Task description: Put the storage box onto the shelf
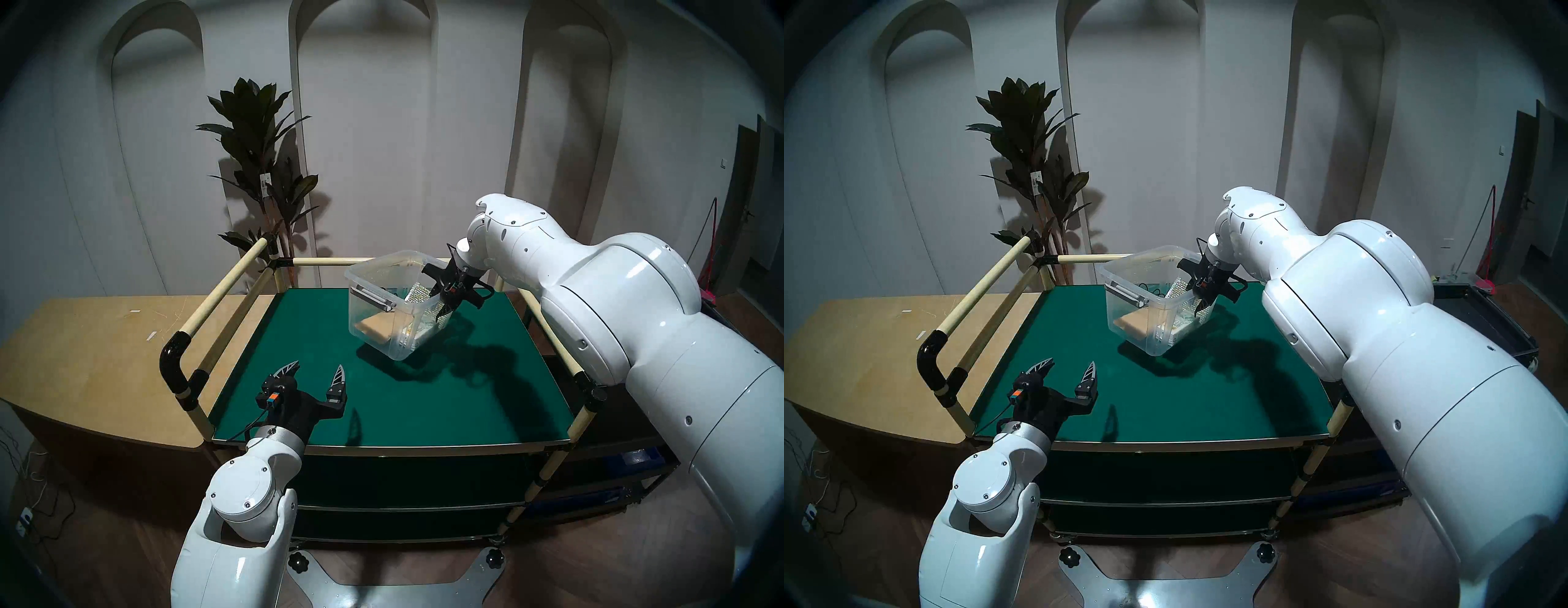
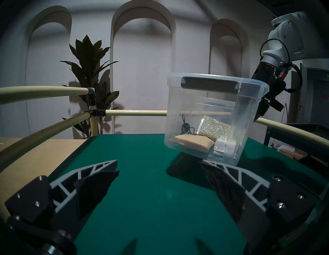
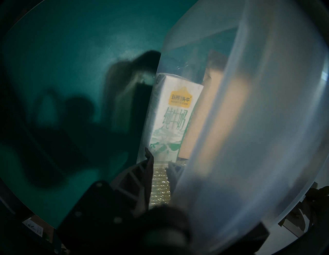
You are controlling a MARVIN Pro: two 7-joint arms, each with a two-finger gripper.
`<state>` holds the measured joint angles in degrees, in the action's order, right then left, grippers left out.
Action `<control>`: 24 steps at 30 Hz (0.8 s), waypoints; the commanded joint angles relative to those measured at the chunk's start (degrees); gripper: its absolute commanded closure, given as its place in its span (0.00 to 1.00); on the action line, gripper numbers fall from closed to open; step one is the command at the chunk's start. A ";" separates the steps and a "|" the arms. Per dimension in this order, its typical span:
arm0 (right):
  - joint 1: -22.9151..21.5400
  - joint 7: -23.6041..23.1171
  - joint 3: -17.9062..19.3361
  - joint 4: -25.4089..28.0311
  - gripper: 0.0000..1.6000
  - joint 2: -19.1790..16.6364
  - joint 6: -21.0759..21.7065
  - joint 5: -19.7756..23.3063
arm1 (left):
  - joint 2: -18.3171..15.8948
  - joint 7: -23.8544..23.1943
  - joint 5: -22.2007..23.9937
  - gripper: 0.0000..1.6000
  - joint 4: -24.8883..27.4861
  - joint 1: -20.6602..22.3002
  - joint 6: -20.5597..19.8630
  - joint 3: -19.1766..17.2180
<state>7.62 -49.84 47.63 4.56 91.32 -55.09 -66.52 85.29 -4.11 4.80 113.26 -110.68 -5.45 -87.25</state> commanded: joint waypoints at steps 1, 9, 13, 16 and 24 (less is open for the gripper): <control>-1.29 -3.58 -0.61 1.17 1.00 -0.28 0.09 -0.54 | -0.02 -0.02 -0.01 0.00 1.16 0.70 0.37 -0.08; -0.18 -3.47 -1.82 1.17 1.00 0.04 0.09 -1.61 | -0.03 0.01 0.01 0.00 1.16 0.78 0.36 -0.06; 0.29 -3.41 -2.31 1.17 1.00 0.28 0.09 -2.03 | -0.03 0.02 0.02 0.00 1.15 0.81 0.36 -0.05; 0.65 -3.39 -2.75 1.17 1.00 0.42 0.09 -2.41 | -0.03 0.03 0.03 0.00 1.14 0.83 0.36 -0.04; 0.88 -3.36 -3.73 1.17 1.00 0.84 0.09 -3.19 | -0.03 0.07 0.05 0.00 1.12 0.88 0.35 -0.02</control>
<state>9.64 -49.79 44.22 4.74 91.56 -55.10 -69.49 85.28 -4.02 4.87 113.26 -110.43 -5.45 -87.19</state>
